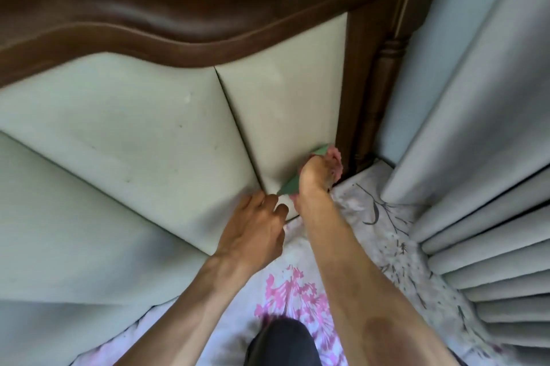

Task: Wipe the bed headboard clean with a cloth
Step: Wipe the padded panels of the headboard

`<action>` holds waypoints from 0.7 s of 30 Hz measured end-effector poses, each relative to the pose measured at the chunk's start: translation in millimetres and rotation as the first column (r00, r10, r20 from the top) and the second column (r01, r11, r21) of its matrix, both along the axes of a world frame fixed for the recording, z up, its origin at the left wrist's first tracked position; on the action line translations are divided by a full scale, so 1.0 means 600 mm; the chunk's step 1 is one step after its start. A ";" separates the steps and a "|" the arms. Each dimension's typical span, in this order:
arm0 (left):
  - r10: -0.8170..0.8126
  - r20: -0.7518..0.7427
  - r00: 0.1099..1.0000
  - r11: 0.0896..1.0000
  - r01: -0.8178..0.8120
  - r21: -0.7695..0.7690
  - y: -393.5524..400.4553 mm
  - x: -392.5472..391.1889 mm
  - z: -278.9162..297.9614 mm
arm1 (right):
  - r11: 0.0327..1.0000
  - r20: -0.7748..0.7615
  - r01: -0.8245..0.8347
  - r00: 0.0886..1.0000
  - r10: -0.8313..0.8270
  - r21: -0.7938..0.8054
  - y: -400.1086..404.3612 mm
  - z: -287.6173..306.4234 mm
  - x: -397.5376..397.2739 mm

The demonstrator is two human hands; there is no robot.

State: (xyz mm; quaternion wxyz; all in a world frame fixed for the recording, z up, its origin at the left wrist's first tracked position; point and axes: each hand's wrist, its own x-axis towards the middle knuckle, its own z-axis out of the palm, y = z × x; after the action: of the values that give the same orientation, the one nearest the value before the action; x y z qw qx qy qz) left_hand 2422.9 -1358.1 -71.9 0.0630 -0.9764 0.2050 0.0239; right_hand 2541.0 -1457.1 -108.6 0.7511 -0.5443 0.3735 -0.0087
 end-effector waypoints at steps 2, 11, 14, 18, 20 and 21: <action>-0.001 -0.035 0.999 0.999 0.002 0.033 -0.006 -0.001 -0.022 | 0.999 -0.049 0.037 0.998 -0.035 0.033 -0.021 -0.026 0.025; 0.019 -0.100 0.995 1.000 -0.020 -0.011 0.016 0.023 -0.083 | 0.885 -0.105 -0.004 0.993 0.060 0.465 -0.046 -0.180 0.012; -0.034 -0.111 0.993 0.997 0.027 -0.070 0.026 0.026 -0.078 | 0.855 -0.148 0.007 0.986 0.081 0.518 -0.030 -0.200 0.002; 0.000 -0.141 0.990 1.000 0.002 0.014 0.021 0.024 -0.077 | 0.753 -0.124 -0.008 0.985 0.118 0.658 0.015 -0.184 -0.024; 0.074 -0.175 0.982 0.996 -0.066 0.052 0.023 0.015 -0.074 | 0.731 -0.154 0.011 0.980 0.128 0.682 0.024 -0.143 -0.033; 0.099 -0.222 0.970 0.993 -0.080 0.091 0.021 0.012 -0.073 | 0.747 -0.128 -0.050 0.976 0.178 0.663 0.034 -0.135 -0.032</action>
State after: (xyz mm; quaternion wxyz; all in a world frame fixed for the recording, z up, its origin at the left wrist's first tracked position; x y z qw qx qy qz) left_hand 2430.0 -1345.7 -116.0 0.0776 -0.9723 0.1655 0.1459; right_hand 2521.9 -1436.5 -189.8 0.8556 -0.2668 0.3860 0.2188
